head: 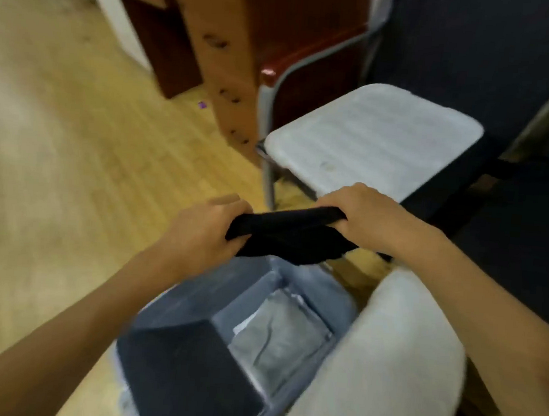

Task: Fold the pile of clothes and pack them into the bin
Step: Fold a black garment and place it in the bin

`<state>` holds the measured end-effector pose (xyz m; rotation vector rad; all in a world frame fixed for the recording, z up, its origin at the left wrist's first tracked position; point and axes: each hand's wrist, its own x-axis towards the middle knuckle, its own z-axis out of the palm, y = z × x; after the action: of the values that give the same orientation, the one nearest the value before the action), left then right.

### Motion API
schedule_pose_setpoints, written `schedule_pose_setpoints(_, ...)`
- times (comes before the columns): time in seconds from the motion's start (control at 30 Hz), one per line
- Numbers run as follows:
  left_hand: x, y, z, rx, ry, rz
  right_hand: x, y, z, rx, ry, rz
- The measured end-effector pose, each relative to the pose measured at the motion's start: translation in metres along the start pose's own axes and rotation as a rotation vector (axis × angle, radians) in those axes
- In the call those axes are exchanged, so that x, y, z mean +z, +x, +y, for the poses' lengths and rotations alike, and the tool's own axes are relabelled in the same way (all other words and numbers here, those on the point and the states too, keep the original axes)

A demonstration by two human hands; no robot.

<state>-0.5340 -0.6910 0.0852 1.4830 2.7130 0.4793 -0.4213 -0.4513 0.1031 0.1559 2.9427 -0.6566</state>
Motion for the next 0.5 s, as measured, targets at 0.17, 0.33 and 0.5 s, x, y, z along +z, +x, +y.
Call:
schedule_pose_setpoints(0.17,0.054,-0.086,-0.057,-0.235,-0.116,-0.131,0.091,0.040,-0.047,-0.067,-0.154,-0.254)
schedule_pose_setpoints(0.33,0.115,-0.116,-0.080,-0.373,-0.238,-0.253,0.148,0.067,-0.046,-0.016,-0.133,-0.436)
schedule_pose_setpoints(0.5,0.143,-0.106,-0.075,-0.466,-0.201,-0.211,0.163,0.084,-0.026,0.030,-0.097,-0.421)
